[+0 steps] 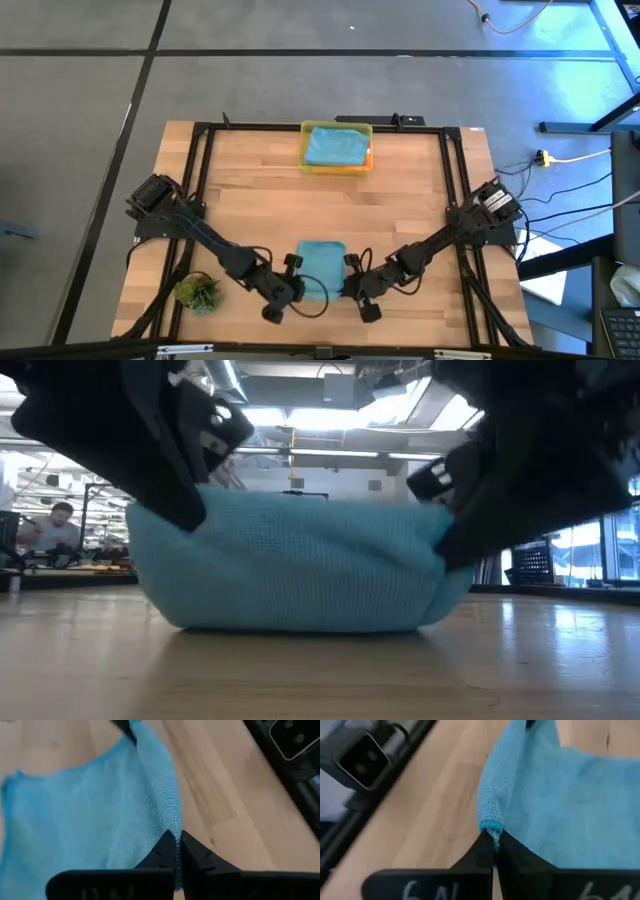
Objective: Fold microfiber towels
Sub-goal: Fold the blue microfiber cloth
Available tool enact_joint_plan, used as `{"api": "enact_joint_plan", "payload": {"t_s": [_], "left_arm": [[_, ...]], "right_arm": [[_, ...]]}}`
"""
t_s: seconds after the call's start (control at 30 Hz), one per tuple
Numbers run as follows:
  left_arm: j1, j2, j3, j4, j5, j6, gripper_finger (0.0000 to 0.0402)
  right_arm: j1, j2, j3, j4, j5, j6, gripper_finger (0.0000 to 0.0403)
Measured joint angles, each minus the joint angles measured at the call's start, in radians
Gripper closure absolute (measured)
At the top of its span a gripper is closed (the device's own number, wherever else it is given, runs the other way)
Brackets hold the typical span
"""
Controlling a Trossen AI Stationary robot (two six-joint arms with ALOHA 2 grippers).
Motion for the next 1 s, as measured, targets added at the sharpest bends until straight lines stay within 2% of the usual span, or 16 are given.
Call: {"api": "enact_joint_plan", "payload": {"t_s": [0.13, 0.3, 0.4, 0.5, 0.7, 0.9, 1.0], "left_arm": [[0.032, -0.001, -0.006, 0.0, 0.114, -0.035, 0.0401], [0.066, -0.002, -0.019, -0.001, 0.164, -0.035, 0.0401], [0.084, -0.003, -0.019, -0.008, 0.207, -0.019, 0.0401], [0.1, -0.003, -0.04, 0.014, 0.207, 0.0, 0.0402], [0.122, -0.005, -0.111, 0.076, 0.21, -0.016, 0.0401], [0.168, -0.017, -0.118, 0.106, 0.247, 0.047, 0.0401], [0.188, -0.048, -0.119, 0.081, 0.25, 0.059, 0.0401]], "right_arm": [[-0.001, -0.043, 0.0, -0.017, -0.029, 0.015, 0.0397], [-0.005, -0.081, 0.001, -0.097, -0.027, 0.022, 0.0397], [-0.021, -0.094, -0.027, -0.086, -0.015, 0.025, 0.0397], [-0.054, -0.097, -0.098, -0.024, 0.001, 0.053, 0.0399], [-0.073, -0.097, -0.221, 0.229, -0.021, 0.091, 0.0401], [-0.092, -0.098, -0.225, 0.205, -0.021, 0.101, 0.0401], [-0.094, -0.099, -0.226, 0.182, 0.016, 0.104, 0.0401]]}}
